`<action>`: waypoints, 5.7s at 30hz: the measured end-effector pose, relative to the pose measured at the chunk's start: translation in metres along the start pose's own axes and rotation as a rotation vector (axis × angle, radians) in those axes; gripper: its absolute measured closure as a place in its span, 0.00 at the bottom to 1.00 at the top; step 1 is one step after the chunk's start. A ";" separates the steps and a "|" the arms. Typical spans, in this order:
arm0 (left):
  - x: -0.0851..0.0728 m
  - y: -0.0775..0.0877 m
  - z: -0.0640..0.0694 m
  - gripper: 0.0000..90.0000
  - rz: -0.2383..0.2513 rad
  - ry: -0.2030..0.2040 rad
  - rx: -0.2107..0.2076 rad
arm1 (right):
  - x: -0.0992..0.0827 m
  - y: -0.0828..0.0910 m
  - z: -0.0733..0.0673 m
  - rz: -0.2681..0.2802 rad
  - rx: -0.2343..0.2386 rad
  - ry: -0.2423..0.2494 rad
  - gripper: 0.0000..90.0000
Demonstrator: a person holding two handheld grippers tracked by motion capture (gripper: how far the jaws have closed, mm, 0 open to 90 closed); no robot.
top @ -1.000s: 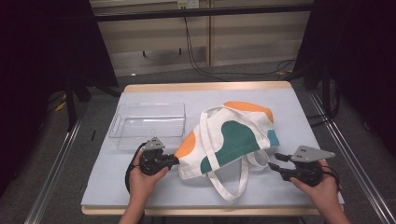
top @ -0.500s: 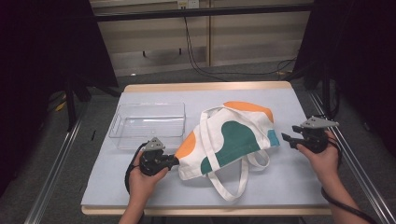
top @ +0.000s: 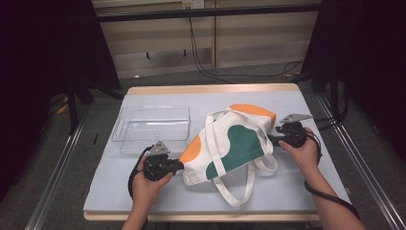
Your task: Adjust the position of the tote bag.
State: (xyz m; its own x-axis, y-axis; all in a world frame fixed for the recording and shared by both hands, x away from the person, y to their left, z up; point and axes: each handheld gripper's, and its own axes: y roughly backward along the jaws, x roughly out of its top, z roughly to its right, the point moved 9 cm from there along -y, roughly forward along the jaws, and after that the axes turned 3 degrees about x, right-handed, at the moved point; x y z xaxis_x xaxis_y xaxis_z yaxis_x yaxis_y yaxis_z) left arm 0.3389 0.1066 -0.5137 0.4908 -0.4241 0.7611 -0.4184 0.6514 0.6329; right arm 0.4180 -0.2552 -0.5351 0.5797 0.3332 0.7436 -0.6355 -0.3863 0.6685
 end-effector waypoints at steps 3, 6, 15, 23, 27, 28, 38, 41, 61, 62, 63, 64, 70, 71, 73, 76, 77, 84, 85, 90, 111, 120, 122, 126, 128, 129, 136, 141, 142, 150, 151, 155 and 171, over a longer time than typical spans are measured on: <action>-0.001 -0.001 0.000 0.88 -0.001 0.001 -0.003 | -0.002 -0.005 0.000 -0.020 0.022 -0.046 0.49; -0.001 -0.002 0.000 0.88 -0.006 -0.004 0.000 | -0.008 -0.010 -0.006 -0.014 0.101 -0.058 0.74; 0.000 0.000 -0.001 0.88 -0.002 0.001 0.003 | -0.012 0.002 -0.011 0.009 0.091 -0.013 1.00; 0.004 0.000 -0.003 0.88 0.010 0.003 0.005 | -0.033 0.032 -0.024 0.027 0.127 0.004 1.00; 0.006 0.000 -0.002 0.88 0.015 0.001 -0.002 | -0.044 0.051 -0.033 0.044 0.152 -0.002 1.00; 0.007 -0.001 -0.001 0.88 0.014 0.002 -0.008 | -0.046 0.056 -0.035 0.051 0.158 -0.006 1.00; 0.014 -0.014 0.002 0.88 0.005 -0.009 -0.032 | -0.054 0.102 -0.041 0.096 0.152 -0.038 1.00; 0.016 -0.011 0.002 0.87 0.009 -0.005 -0.028 | -0.055 0.106 -0.034 0.124 0.130 -0.078 1.00; 0.028 0.036 0.009 0.38 0.081 -0.043 -0.027 | -0.041 0.102 -0.030 0.175 0.098 -0.123 1.00; 0.031 0.036 0.016 0.35 0.079 -0.068 -0.045 | -0.040 0.101 -0.030 0.170 0.091 -0.114 1.00; 0.034 0.034 0.022 0.33 0.080 -0.086 -0.061 | -0.040 0.101 -0.031 0.166 0.094 -0.111 1.00; 0.036 0.031 0.028 0.31 0.077 -0.099 -0.073 | -0.040 0.100 -0.032 0.165 0.094 -0.112 1.00; 0.050 0.014 0.064 0.26 0.065 -0.173 -0.160 | -0.036 0.101 -0.033 0.171 0.089 -0.116 1.00; 0.051 0.013 0.067 0.26 0.059 -0.179 -0.163 | -0.035 0.101 -0.032 0.174 0.089 -0.121 1.00; 0.055 0.009 0.073 0.26 0.063 -0.183 -0.179 | -0.035 0.101 -0.032 0.173 0.090 -0.128 1.00; 0.057 0.005 0.078 0.24 0.056 -0.195 -0.184 | -0.034 0.099 -0.032 0.174 0.090 -0.132 1.00; 0.057 0.004 0.079 0.23 0.056 -0.199 -0.185 | -0.034 0.099 -0.032 0.171 0.089 -0.132 1.00; 0.059 -0.007 0.083 0.19 0.027 -0.262 -0.151 | -0.030 0.097 -0.034 0.173 0.087 -0.135 1.00; 0.060 -0.008 0.083 0.19 0.030 -0.255 -0.148 | -0.030 0.097 -0.035 0.175 0.087 -0.135 1.00; 0.067 -0.014 0.084 0.16 0.015 -0.294 -0.125 | -0.026 0.098 -0.037 0.202 0.106 -0.148 1.00; 0.087 -0.017 0.090 0.57 0.038 -0.313 -0.130 | -0.026 0.125 -0.086 0.231 0.178 -0.013 0.70; 0.080 -0.028 0.086 0.62 0.019 -0.288 -0.135 | -0.030 0.119 -0.107 0.203 0.242 0.070 0.39; 0.079 -0.028 0.085 0.62 0.013 -0.287 -0.133 | -0.032 0.113 -0.112 0.177 0.241 0.116 0.34; 0.080 -0.027 0.085 0.62 0.019 -0.286 -0.137 | -0.037 0.101 -0.111 0.139 0.185 0.177 0.29; 0.080 -0.027 0.085 0.62 0.022 -0.288 -0.141 | -0.040 0.097 -0.109 0.126 0.163 0.172 0.33; 0.080 -0.026 0.085 0.62 0.016 -0.286 -0.136 | -0.039 0.096 -0.108 0.133 0.148 0.186 0.39; 0.084 -0.022 0.086 0.39 0.029 -0.233 -0.159 | -0.028 0.101 -0.105 0.164 0.152 0.143 0.75; 0.092 -0.015 0.087 0.18 0.068 -0.229 -0.173 | -0.017 0.104 -0.104 0.179 0.159 0.105 0.82; 0.093 -0.014 0.087 0.16 0.066 -0.239 -0.157 | -0.015 0.104 -0.103 0.179 0.159 0.104 0.83; 0.103 -0.013 0.104 0.04 0.039 -0.285 -0.174 | 0.006 0.106 -0.103 0.164 0.158 0.081 0.83; 0.104 -0.015 0.107 0.04 0.038 -0.286 -0.181 | 0.008 0.106 -0.104 0.162 0.159 0.081 0.83; 0.107 -0.025 0.112 0.02 0.010 -0.294 -0.189 | 0.014 0.108 -0.105 0.158 0.154 0.086 0.83; 0.127 -0.046 0.117 0.26 0.025 -0.344 -0.154 | 0.021 0.113 -0.104 0.174 0.159 0.090 0.84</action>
State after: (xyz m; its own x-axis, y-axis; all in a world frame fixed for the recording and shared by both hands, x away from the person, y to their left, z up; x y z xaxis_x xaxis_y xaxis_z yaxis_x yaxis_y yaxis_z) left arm 0.3312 -0.0505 -0.4296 0.1853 -0.5762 0.7960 -0.2946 0.7402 0.6044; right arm 0.3050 -0.2023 -0.4428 0.4167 0.3224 0.8500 -0.6294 -0.5724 0.5256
